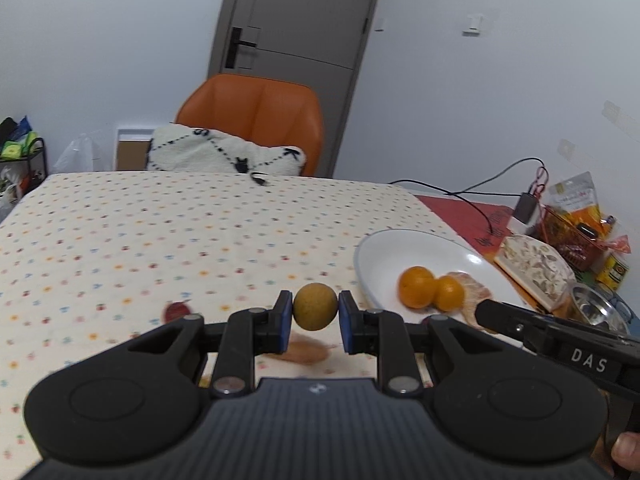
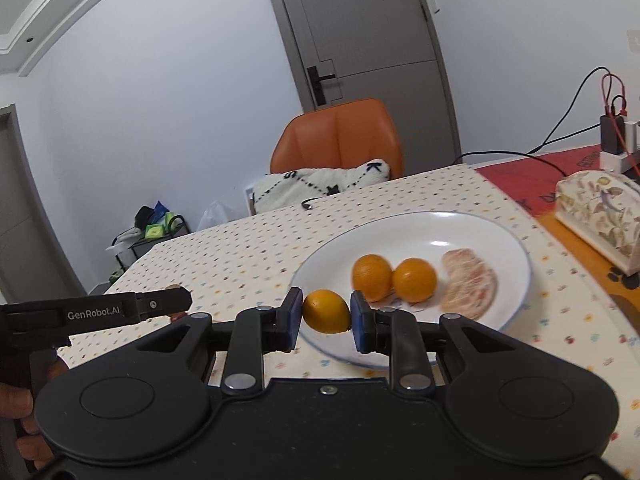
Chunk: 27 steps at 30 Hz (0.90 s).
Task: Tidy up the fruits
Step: 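Carry the small orange and kiwi over the white plate with both tools, then open both tools to drop the orange and kiwi onto the plate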
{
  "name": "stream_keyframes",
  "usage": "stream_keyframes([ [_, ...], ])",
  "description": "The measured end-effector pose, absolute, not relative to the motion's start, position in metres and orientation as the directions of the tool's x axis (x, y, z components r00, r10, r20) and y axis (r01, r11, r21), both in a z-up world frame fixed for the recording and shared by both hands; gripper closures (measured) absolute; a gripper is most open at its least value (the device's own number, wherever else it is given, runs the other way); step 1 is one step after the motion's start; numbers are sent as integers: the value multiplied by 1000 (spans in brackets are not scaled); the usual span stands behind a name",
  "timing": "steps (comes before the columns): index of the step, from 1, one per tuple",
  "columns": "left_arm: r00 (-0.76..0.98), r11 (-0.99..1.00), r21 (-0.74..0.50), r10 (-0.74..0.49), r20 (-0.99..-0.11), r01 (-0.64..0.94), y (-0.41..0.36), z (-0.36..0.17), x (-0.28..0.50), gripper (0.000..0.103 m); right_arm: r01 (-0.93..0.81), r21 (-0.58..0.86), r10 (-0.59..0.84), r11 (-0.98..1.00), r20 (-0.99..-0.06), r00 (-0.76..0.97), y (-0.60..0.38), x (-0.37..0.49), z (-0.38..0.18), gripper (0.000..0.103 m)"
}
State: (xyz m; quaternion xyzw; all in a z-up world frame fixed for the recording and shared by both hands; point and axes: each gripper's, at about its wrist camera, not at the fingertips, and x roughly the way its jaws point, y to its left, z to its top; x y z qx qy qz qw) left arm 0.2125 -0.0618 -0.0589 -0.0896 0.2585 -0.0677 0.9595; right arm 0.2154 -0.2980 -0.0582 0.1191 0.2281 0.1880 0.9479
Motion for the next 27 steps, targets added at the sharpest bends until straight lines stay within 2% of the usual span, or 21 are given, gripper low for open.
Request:
stream_keyframes([
  [13, 840, 972, -181, -224, -494, 152, -113, -62, 242, 81, -256, 321, 370, 912, -375, 850, -326, 222, -62, 77],
  [14, 839, 972, -177, -224, -495, 156, -116, -62, 244, 81, -256, 326, 371, 910, -367, 853, -328, 222, -62, 73],
  [19, 833, 973, -161, -226, -506, 166, -127, -63, 250, 80, -251, 335, 362, 908, -332, 871, -336, 217, -62, 70],
  [23, 828, 974, -152, -223, -514, 168, -133, -64, 254, 80, -240, 365, 364, 900, -320, 875, -346, 215, -63, 57],
  [26, 829, 976, -137, -218, -515, 172, -138, -64, 255, 80, -238, 376, 367, 896, -324, 872, -348, 215, -67, 56],
  [27, 832, 978, -121, -209, -513, 171, -140, -64, 254, 76, -235, 380, 367, 894, -325, 872, -349, 214, -68, 55],
])
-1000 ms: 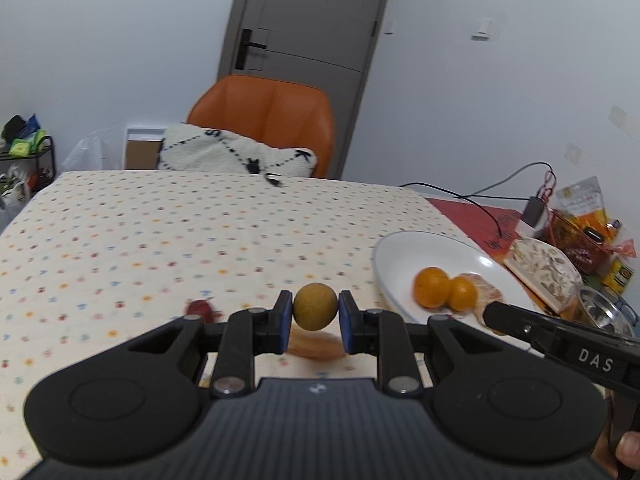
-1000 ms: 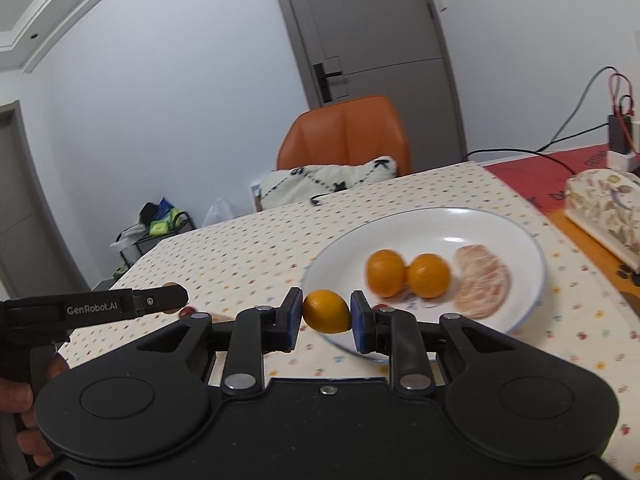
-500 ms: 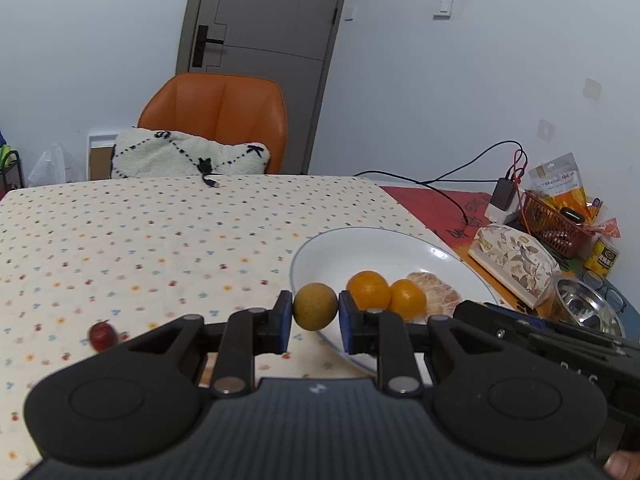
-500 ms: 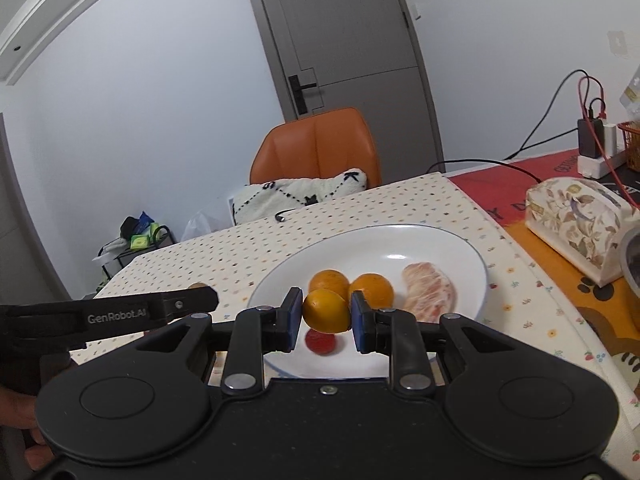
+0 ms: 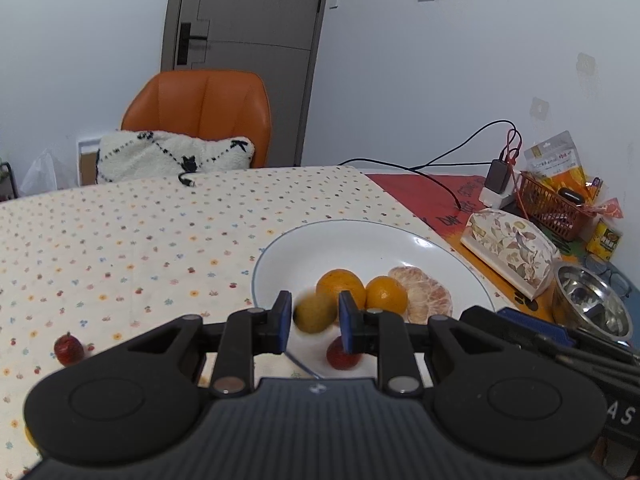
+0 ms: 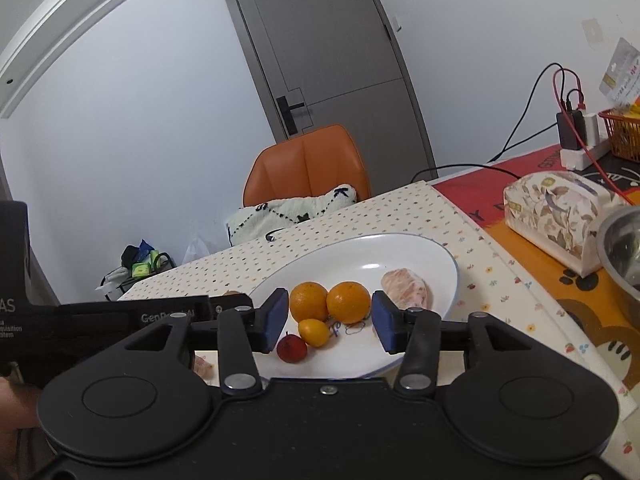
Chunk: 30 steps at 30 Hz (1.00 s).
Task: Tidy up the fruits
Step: 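Open both tools to drop the orange and kiwi onto the plate, then move both tools back toward the remaining fruit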
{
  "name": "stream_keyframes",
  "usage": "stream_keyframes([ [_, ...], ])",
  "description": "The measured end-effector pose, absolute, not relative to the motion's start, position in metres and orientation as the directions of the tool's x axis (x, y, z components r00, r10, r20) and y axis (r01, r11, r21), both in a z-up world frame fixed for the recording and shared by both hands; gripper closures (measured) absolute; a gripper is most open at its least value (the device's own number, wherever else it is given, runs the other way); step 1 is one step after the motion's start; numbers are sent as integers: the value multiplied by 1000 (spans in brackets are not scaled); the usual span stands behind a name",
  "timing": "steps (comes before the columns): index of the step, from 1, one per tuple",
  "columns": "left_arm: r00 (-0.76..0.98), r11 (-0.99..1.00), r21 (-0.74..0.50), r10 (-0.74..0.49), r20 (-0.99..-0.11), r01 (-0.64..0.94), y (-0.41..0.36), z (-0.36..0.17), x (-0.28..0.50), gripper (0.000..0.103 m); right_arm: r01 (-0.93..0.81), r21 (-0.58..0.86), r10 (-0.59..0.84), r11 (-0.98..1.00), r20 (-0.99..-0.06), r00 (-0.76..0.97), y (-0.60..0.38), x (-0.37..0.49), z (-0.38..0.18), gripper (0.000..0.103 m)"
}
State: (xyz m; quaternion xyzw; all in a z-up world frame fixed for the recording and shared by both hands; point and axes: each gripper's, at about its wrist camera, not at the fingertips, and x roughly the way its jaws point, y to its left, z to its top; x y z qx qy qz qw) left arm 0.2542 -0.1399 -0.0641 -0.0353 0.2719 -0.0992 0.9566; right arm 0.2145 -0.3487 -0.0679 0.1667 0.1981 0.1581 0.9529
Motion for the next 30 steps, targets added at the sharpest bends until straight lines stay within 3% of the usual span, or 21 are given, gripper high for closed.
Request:
stream_keyframes([
  [3, 833, 981, -95, -194, -518, 170, -141, -63, 253, 69, -225, 395, 364, 891, -323, 874, -351, 214, -70, 48],
  [7, 838, 983, -106, -181, -516, 147, -133, -60, 249, 37, -213, 406, 358, 889, -323, 876, -354, 213, -74, 44],
  [10, 852, 987, -85, -161, -497, 137, -128, -55, 243, 27, -211, 414, 359, 886, -322, 876, -354, 212, -75, 41],
  [18, 883, 996, -65, -87, -462, 64, -98, -42, 221, 11, -211, 417, 360, 884, -318, 877, -350, 209, -73, 29],
  [30, 904, 997, -54, 28, -426, -56, -39, -37, 179, 3, -248, 413, 386, 876, -296, 874, -335, 200, -73, 13],
])
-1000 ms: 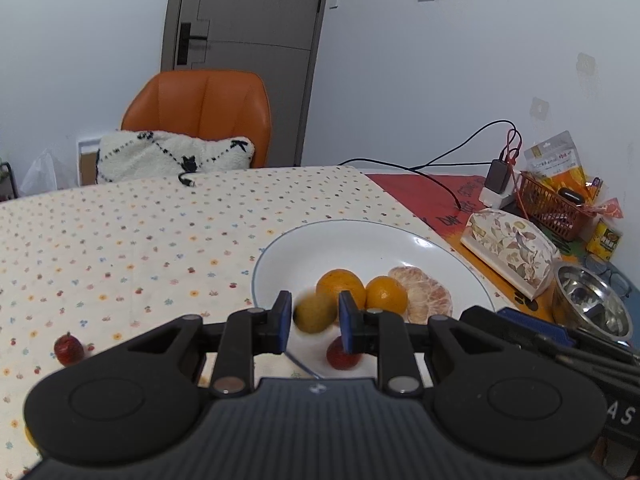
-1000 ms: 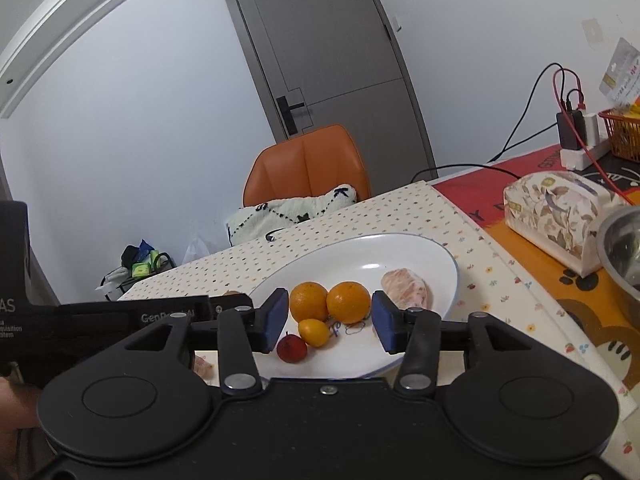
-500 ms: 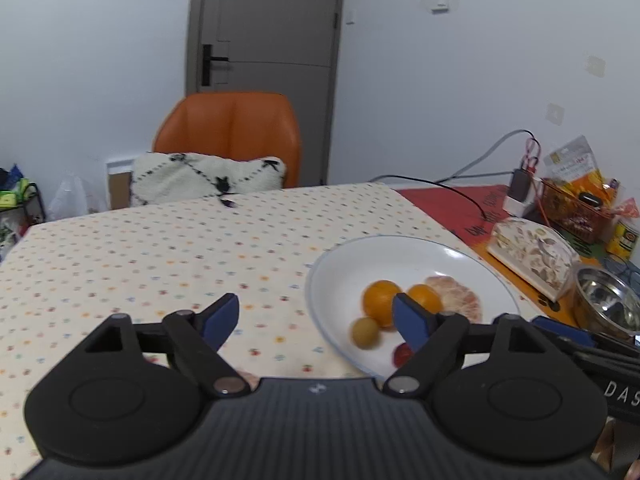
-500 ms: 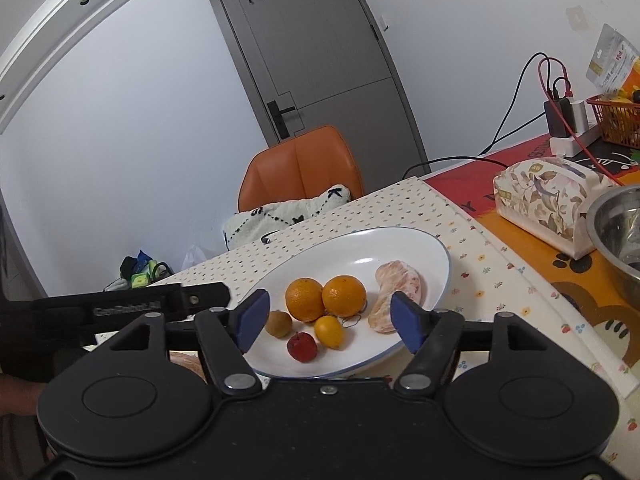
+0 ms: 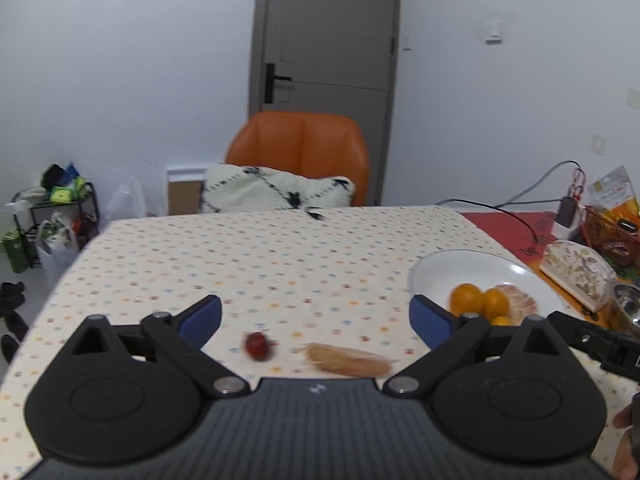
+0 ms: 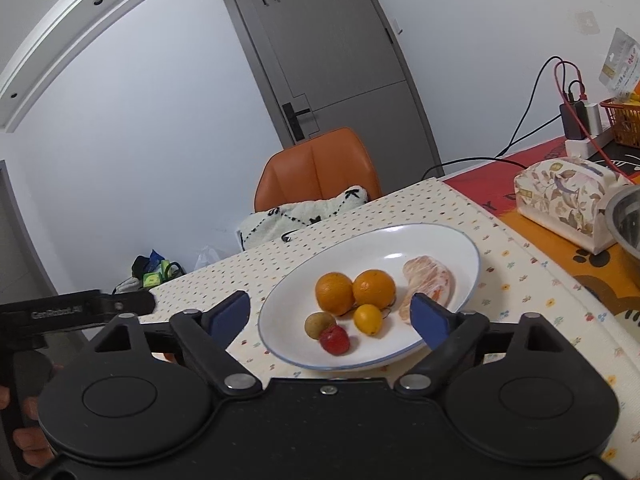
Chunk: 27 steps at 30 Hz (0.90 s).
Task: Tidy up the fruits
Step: 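Move both tools back toward the remaining fruit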
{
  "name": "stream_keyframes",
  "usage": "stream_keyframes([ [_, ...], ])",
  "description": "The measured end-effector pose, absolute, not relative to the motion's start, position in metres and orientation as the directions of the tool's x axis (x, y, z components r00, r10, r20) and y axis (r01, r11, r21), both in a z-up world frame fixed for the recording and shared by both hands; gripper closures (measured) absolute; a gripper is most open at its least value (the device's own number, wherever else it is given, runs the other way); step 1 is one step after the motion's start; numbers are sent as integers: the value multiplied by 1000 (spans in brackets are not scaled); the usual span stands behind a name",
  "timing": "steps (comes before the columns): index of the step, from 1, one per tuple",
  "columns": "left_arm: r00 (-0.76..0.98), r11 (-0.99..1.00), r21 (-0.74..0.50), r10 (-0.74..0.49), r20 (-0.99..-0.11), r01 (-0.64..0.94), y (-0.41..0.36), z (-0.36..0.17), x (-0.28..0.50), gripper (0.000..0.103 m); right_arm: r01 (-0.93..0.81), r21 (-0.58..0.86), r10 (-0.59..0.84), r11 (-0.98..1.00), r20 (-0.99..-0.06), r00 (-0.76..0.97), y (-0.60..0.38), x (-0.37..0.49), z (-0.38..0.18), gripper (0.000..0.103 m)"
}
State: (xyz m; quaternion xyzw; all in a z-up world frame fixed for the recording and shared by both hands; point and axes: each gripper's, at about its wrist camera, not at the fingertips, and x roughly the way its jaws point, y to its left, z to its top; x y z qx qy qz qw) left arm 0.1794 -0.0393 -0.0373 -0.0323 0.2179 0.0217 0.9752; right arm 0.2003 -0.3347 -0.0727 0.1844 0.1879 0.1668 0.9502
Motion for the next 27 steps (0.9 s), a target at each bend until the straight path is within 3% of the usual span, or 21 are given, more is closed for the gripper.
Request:
stream_keyframes([
  [6, 892, 989, -79, 77, -445, -125, -6, -47, 162, 2, -275, 404, 409, 872, -298, 862, -319, 196, -70, 8],
  [20, 874, 979, -124, 84, -478, -162, 37, -68, 142, 4, -365, 359, 482, 859, -328, 812, -272, 194, -65, 7],
  [24, 873, 978, -150, 55, -485, -145, 39, -74, 144, 9, -376, 348, 490, 859, -346, 800, -261, 195, -65, 8],
  [27, 856, 978, -168, 22, -516, -127, 41, -83, 150, 24, -394, 339, 504, 855, -358, 786, -251, 195, -66, 9],
])
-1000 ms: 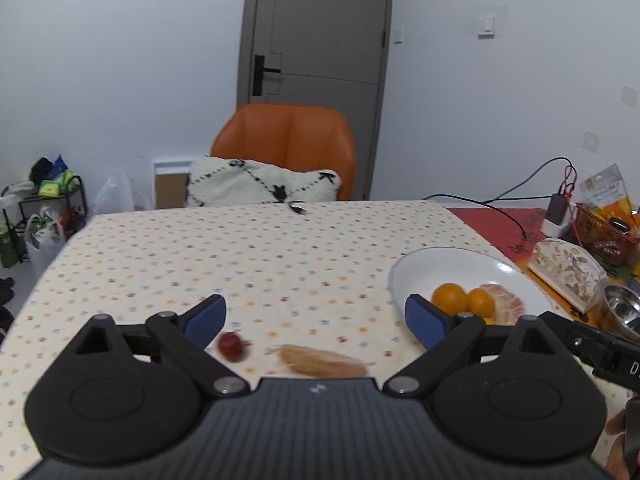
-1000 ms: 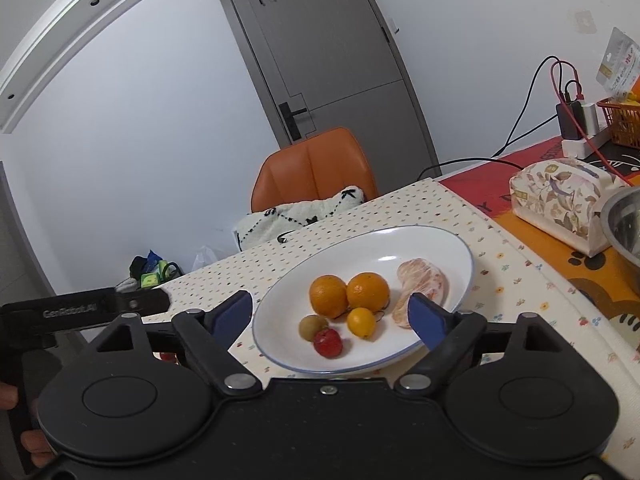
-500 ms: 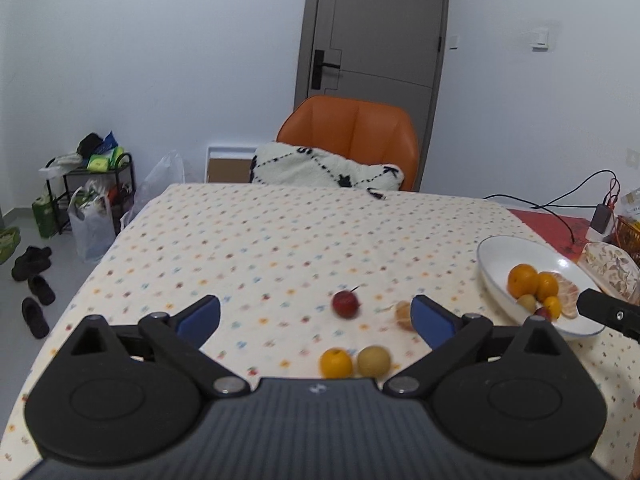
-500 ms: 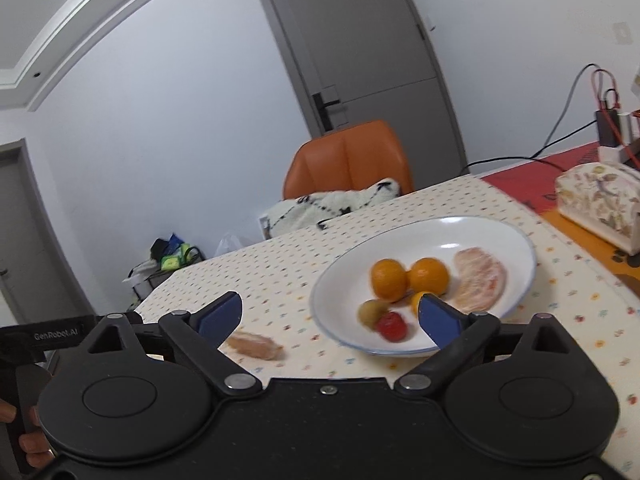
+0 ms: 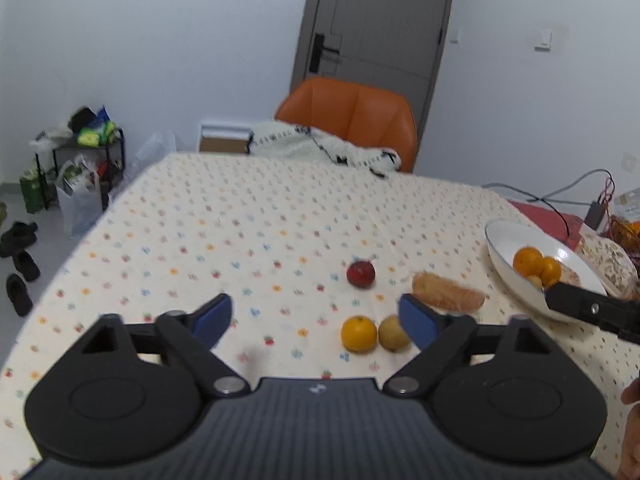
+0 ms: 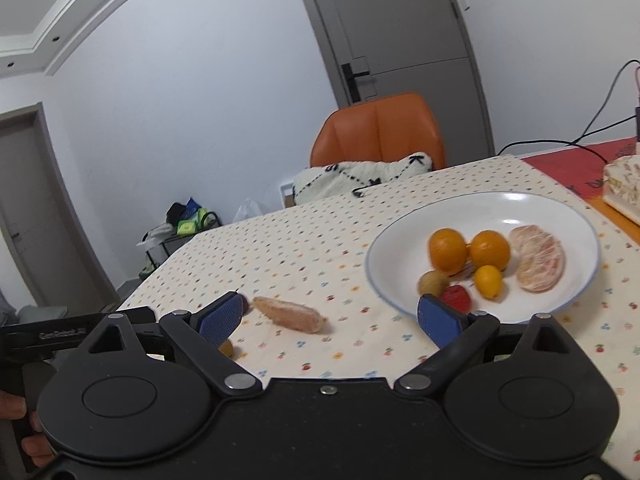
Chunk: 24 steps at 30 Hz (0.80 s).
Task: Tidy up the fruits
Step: 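Move both tools back toward the remaining fruit, then grasp a small orange with the left tool while the right tool grasps the green-brown fruit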
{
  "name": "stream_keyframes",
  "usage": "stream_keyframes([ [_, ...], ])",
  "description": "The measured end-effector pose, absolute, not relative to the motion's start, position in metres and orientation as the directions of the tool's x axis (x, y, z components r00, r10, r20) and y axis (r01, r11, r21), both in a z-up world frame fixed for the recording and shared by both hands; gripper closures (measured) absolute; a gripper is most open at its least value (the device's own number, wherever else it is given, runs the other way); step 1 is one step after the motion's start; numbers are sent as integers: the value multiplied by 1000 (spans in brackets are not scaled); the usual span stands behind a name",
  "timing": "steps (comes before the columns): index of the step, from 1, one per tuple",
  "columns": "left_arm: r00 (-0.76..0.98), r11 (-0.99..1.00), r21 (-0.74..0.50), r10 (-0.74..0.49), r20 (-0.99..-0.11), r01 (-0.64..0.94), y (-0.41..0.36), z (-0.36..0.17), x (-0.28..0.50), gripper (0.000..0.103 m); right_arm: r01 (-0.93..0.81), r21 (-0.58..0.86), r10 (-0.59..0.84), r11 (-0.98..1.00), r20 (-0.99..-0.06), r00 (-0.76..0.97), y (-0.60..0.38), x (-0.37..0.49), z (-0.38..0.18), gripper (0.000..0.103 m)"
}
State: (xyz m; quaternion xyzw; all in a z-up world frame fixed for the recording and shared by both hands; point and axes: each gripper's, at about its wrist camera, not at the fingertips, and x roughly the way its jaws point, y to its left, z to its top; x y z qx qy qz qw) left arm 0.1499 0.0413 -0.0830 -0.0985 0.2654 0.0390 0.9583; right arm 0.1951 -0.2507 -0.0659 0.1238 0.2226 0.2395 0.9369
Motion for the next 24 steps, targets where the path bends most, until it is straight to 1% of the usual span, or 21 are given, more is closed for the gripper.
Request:
stream_keyframes([
  [1, 848, 975, -179, 15, -529, -129, 43, -86, 152, 31, -401, 345, 514, 849, -362, 777, -248, 196, -66, 10],
  [3, 836, 972, -200, -6, -548, -125, 45, -92, 156, 38, -418, 370, 543, 830, -364, 757, -243, 198, -67, 15],
  [4, 834, 971, -206, -12, -551, -122, 45, -93, 156, 38, -426, 375, 553, 824, -366, 748, -240, 199, -68, 17],
  [6, 834, 971, -208, -14, -552, -121, 45, -96, 157, 39, -442, 360, 561, 822, -381, 735, -232, 201, -68, 24],
  [8, 833, 969, -221, -29, -552, -113, 46, -98, 158, 40, -452, 349, 566, 821, -392, 725, -225, 202, -68, 25],
  [10, 831, 967, -230, -40, -555, -107, 46, -100, 160, 45, -460, 344, 571, 818, -401, 716, -218, 203, -69, 25],
  [11, 831, 966, -239, -51, -554, -100, 46, -101, 161, 46, -463, 339, 571, 819, -407, 713, -215, 204, -69, 26],
  [14, 826, 961, -263, -79, -558, -85, 45, -103, 167, 50, -472, 335, 578, 815, -425, 697, -206, 206, -72, 32],
  [18, 821, 953, -293, -109, -561, -73, 46, -105, 173, 61, -482, 341, 590, 807, -437, 679, -198, 207, -75, 39],
  [21, 816, 941, -333, -143, -560, -64, 48, -107, 176, 66, -491, 334, 594, 805, -449, 668, -192, 208, -76, 44],
  [23, 813, 933, -354, -162, -559, -58, 48, -108, 177, 72, -498, 336, 601, 799, -453, 659, -189, 209, -76, 46],
  [24, 811, 928, -369, -178, -558, -50, 49, -108, 178, 77, -501, 336, 603, 798, -454, 655, -188, 210, -76, 47],
])
